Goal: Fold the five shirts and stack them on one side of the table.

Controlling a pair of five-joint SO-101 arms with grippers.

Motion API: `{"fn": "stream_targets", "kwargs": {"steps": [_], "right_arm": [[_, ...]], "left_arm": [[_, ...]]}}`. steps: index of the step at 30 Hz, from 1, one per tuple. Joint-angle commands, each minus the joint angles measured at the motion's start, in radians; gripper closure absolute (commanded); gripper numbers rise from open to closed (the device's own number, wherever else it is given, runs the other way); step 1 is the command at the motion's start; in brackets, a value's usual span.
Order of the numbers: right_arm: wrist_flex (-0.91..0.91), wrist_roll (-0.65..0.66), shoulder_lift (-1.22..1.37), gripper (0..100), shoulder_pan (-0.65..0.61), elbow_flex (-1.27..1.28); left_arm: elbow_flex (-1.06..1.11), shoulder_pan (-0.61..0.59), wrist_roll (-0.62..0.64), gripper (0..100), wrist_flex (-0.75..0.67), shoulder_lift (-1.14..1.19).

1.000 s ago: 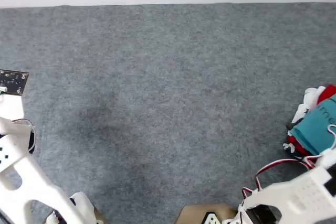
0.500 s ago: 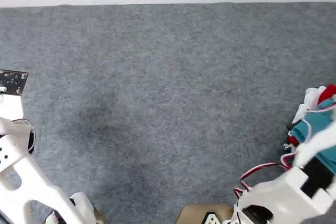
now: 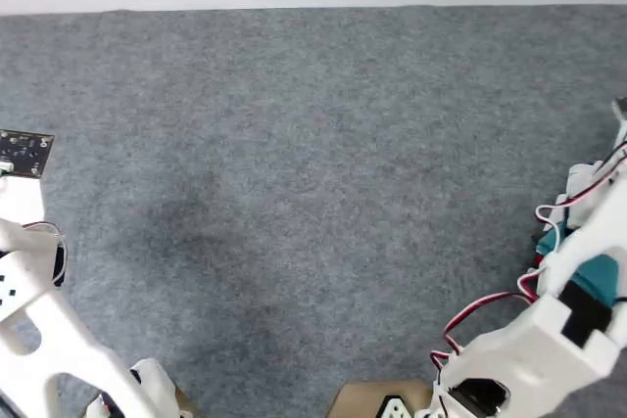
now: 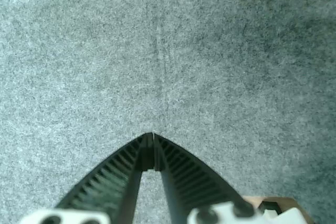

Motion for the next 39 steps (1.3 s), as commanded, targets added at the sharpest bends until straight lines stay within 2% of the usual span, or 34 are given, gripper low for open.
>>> {"fn": "stream_targets", "kwargs": {"steps": [1, 6, 9, 16, 20, 26, 32, 39], "right_arm": [[0.022, -0.02, -0.127, 99.0, -0.013, -0.08], [0.11, -0.025, -0.194, 99.0, -0.073, -0.078], [0.18, -0.035, -0.232, 99.0, -0.13, -0.075], [0.177, -0.376, -0.446, 99.0, -0.193, 0.101], [0.176, -0.462, -0.628, 99.0, -0.259, 0.293], [0.099, -0.465, -0.88, 99.0, -0.331, 0.511], [-0.105, -0.466, -1.104, 99.0, -0.334, 0.796], [-0.314, -0.466, -1.411, 99.0, -0.334, 1.146]], "left_arm": [[-0.005, 0.005, 0.0, 99, -0.008, -0.021], [-0.005, 0.011, 0.021, 99, 0.025, -0.023], [-0.005, 0.086, 0.044, 99, 0.092, -0.025], [-0.002, 0.305, 0.264, 99, 0.121, -0.074], [0.054, 0.414, 0.319, 99, 0.115, -0.199], [0.246, 0.459, 0.327, 99, 0.002, -0.443], [0.473, 0.462, 0.411, 99, -0.152, -0.672], [0.746, 0.465, 0.417, 99, -0.385, -0.936]]}}
